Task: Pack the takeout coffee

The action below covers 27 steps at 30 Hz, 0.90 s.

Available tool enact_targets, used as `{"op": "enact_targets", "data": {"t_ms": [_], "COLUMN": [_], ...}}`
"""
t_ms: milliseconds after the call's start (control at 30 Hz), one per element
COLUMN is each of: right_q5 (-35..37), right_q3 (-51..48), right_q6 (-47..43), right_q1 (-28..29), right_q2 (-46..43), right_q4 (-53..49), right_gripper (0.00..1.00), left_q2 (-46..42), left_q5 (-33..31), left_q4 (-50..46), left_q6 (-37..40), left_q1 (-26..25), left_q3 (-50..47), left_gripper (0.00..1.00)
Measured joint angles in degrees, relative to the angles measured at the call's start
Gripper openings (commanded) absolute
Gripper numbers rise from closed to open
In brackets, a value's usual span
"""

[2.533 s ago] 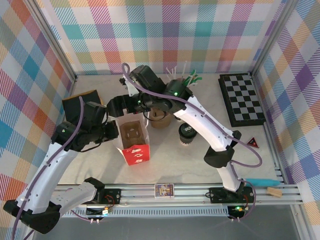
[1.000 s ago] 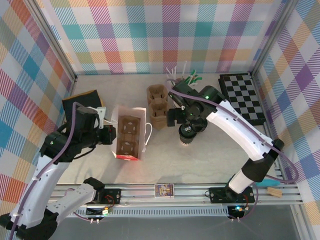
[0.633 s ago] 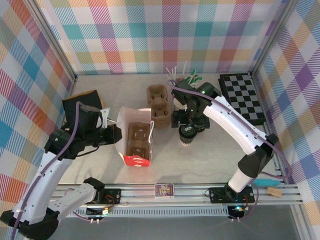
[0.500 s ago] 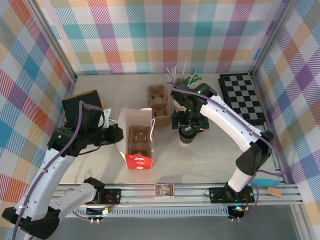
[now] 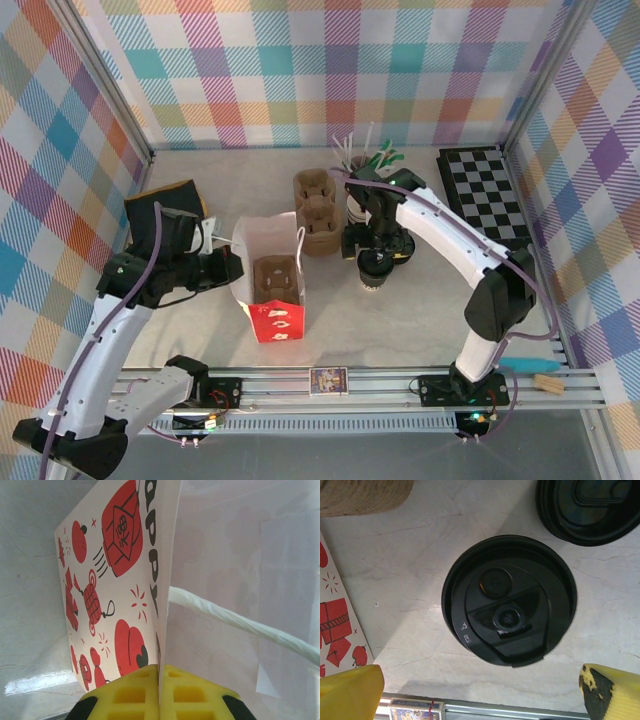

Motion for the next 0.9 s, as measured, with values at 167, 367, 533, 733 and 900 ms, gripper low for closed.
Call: {"op": "enact_targets", "data": {"t_ms": [167,367,533,733,900], "right_q5": [-0.42,-0.39,0.28,1.73,2.25], "right_q3": [-0.66,-0.79,-1.22,-1.22,-1.4], "right_q6": [-1.27,-2.56,-3.58,-4.0,-5.11], "right_q1": [-0.35,-0.7,-0.72,-0.74,-0.74], "right_q2": [1.36,2.19,3.02,3.45,3.48], "right_q4": [1.57,2.08,2.49,2.49,2.89], "right_gripper": [0.99,1.0,0.99,0.99,1.0], "left_q2": [-0.39,-1.07,-1.31,-1.66,-1.86], "left_q5": [1.57,2.38,3.32,4.7,5.6], "left_q4": [2.08,2.36,2.62,3.08,3.58], "left_q6": [-1.22,-1.6,-1.92,-2.32,-2.4], "left_q1": [1.11,1.4,1.51,1.77,2.14], "left_q3": [-1.05,-1.86,-2.93,-4.09,-4.48], "left_gripper": [0.0,0.0,0.0,0.0,0.0]}}
